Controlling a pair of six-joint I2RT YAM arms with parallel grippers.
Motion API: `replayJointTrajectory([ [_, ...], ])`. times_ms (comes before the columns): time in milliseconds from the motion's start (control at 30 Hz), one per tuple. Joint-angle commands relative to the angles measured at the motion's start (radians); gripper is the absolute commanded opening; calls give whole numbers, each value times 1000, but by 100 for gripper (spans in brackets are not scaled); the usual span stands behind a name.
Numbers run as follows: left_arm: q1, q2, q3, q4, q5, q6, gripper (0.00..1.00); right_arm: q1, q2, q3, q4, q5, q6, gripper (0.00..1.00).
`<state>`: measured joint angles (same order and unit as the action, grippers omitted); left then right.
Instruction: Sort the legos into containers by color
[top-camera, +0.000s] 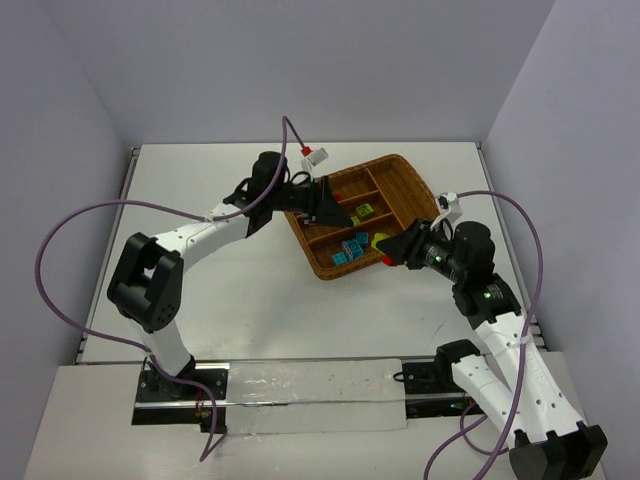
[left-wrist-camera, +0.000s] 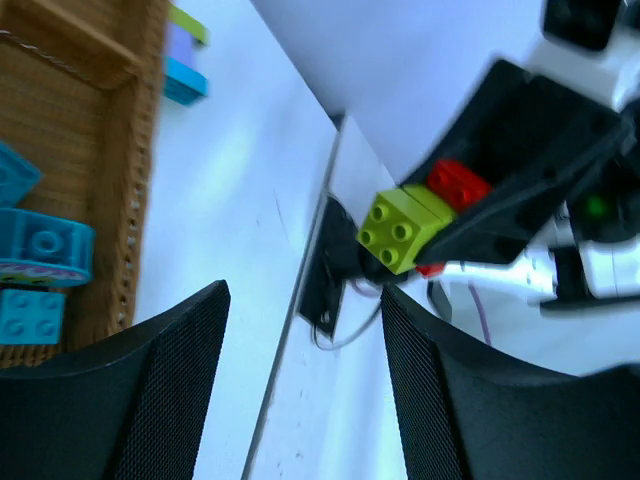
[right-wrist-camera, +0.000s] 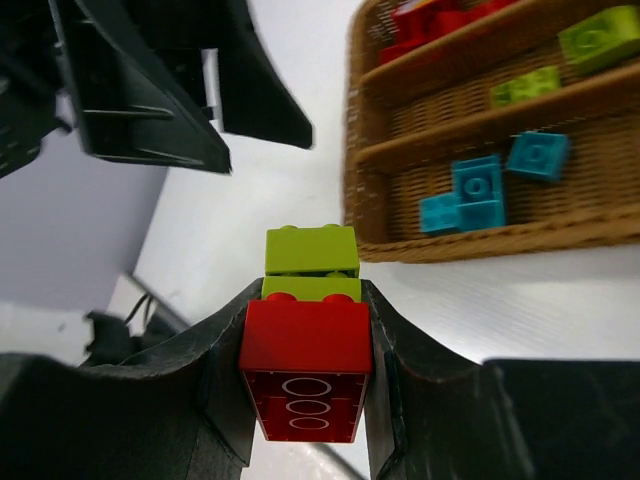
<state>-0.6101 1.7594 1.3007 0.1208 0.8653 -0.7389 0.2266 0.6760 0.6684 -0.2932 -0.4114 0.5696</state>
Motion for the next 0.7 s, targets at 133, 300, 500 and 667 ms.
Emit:
replayJointTrajectory([
  [133,1,-187,65,-354,209,469,63,-7,42,9,199,-332,47,0],
  [300,0,-268,67,-536,6,674,62,-10,114,52,160,-379,78,0],
  [500,-7,-362,-87,-411,-94,655,60,-16,212,134,51,-389,114,0],
  [667,-93,-483,-277,-189,-268,689,62,-15,286,175,32,-467,159,0],
])
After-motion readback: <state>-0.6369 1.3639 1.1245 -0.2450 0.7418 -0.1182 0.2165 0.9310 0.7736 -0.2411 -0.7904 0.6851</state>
